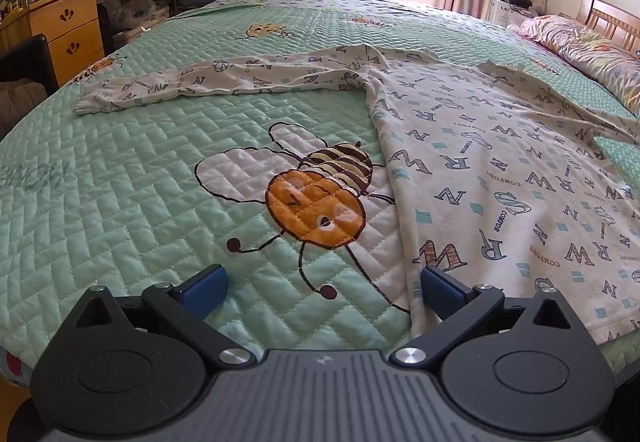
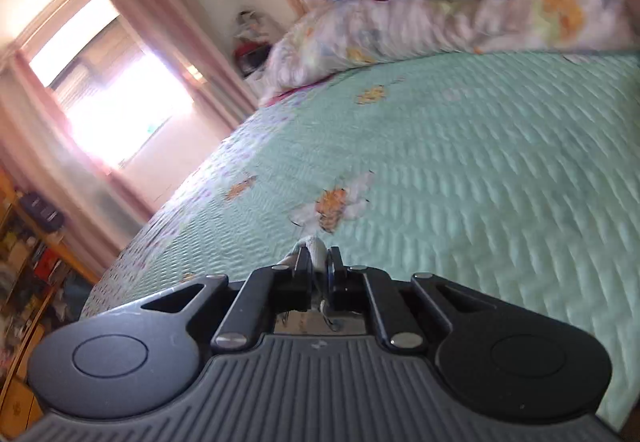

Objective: Fold clothes
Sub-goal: 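Lay the sleeve across the garment body and open the right gripper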

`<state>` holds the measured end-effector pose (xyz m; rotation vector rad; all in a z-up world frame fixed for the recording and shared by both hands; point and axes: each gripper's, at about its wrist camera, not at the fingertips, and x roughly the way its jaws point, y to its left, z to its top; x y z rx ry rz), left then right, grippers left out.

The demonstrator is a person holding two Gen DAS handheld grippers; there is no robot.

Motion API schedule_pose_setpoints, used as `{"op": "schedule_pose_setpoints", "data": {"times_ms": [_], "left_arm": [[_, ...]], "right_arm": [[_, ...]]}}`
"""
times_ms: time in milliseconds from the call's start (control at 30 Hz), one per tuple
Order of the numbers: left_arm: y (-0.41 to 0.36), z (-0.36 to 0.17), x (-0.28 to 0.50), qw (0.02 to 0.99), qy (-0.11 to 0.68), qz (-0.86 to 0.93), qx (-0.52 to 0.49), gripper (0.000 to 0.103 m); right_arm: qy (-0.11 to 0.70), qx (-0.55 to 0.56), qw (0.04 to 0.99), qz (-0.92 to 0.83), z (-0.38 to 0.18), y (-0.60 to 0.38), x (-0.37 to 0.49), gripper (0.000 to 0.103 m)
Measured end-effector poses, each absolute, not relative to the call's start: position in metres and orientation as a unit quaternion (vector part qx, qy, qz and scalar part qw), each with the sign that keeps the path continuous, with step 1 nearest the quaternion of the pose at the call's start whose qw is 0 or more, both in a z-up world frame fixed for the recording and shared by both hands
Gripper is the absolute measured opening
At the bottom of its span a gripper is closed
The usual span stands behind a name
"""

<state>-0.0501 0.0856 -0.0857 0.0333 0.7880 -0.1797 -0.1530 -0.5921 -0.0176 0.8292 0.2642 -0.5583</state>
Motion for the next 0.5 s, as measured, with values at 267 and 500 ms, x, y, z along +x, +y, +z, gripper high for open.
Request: {"op": "schedule_pose_setpoints", "data": {"times_ms": [267,500], "left_arm": [[0.085,-0.088,-0.051,0.921,0.379,-0.088,0.019,0.102],[0.084,-0.089,-0.052,0.923,0.374,-0.092,0.025,0.103]], "right_arm": [[0.109,0.432,0.867,-0.223,-0.043,-0.564,-0.173,0.051],[0.139,0.536,0.81,-0.194,-0.114,-0.534,-0.179,0.051]]}}
